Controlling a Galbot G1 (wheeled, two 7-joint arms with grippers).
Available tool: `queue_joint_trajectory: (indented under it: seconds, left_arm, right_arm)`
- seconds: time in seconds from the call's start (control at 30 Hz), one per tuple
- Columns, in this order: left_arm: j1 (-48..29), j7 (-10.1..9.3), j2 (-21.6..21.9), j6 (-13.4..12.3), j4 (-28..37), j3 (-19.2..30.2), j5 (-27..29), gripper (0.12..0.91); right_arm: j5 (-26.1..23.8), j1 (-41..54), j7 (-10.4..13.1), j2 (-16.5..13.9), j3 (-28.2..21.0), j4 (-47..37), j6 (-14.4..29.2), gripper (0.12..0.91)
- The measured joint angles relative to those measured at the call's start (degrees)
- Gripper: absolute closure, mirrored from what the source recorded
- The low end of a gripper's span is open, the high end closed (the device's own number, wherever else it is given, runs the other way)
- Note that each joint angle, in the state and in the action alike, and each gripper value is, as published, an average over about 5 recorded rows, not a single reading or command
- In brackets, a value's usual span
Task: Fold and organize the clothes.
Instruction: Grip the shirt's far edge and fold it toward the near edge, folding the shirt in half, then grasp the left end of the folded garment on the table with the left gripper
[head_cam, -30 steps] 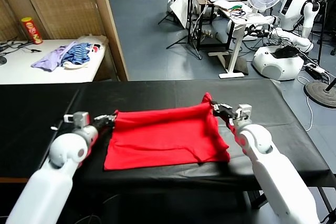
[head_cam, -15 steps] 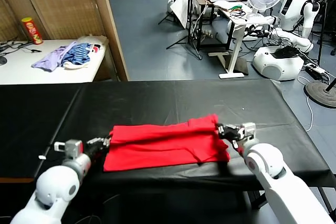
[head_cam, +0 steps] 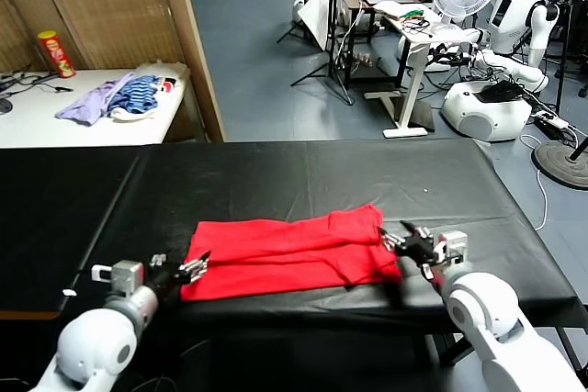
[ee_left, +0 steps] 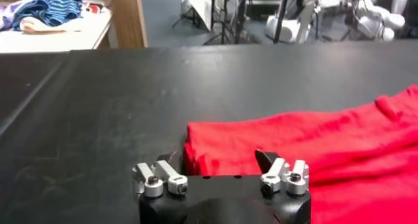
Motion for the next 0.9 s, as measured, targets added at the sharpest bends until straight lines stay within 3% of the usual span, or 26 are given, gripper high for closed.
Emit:
queue_joint_trajectory:
  seconds: [0.23, 0.33, 0.4, 0.53, 0.63, 0.77, 0.9]
  left_arm:
    - [-6.3, 0.19, -2.1, -0.1, 7.6, 2.0, -3.0, 0.232]
    - [-7.8, 0.57, -2.4, -0.3, 10.3, 2.2, -4.1, 0.238]
    - [-8.5, 0.43, -2.5, -0.5, 11.8, 2.1, -5.4, 0.28]
    - [-9.1, -0.57, -2.9, -0.8, 13.5, 1.7, -7.3, 0.471]
    - [-8.8, -1.25, -3.4, -3.0, 14.2, 2.0, -4.6, 0.639]
    - [-8.4, -1.52, -4.5, -7.4, 15.2, 2.9, 2.2, 0.853]
    - [-8.5, -2.05, -5.6, -10.0, 16.1, 3.3, 7.9, 0.906]
  right_arm:
    - [-2.0, 5.5, -0.1, 4.1, -2.9, -8.5, 0.0, 0.244]
    - [-2.7, 6.4, -0.2, 5.4, -3.3, -10.6, 0.4, 0.35]
    - [-3.3, 6.6, -0.1, 6.2, -3.5, -11.4, 0.9, 0.466]
    - [-4.9, 6.2, 1.1, 7.8, -3.7, -11.8, 2.7, 0.684]
    - [-6.2, 5.5, 3.2, 9.2, -3.7, -12.0, 4.7, 0.838]
    - [-7.9, 4.5, 5.4, 11.2, -3.7, -12.8, 7.4, 0.899]
    - [-7.7, 3.8, 4.9, 11.9, -3.6, -12.7, 8.2, 0.901]
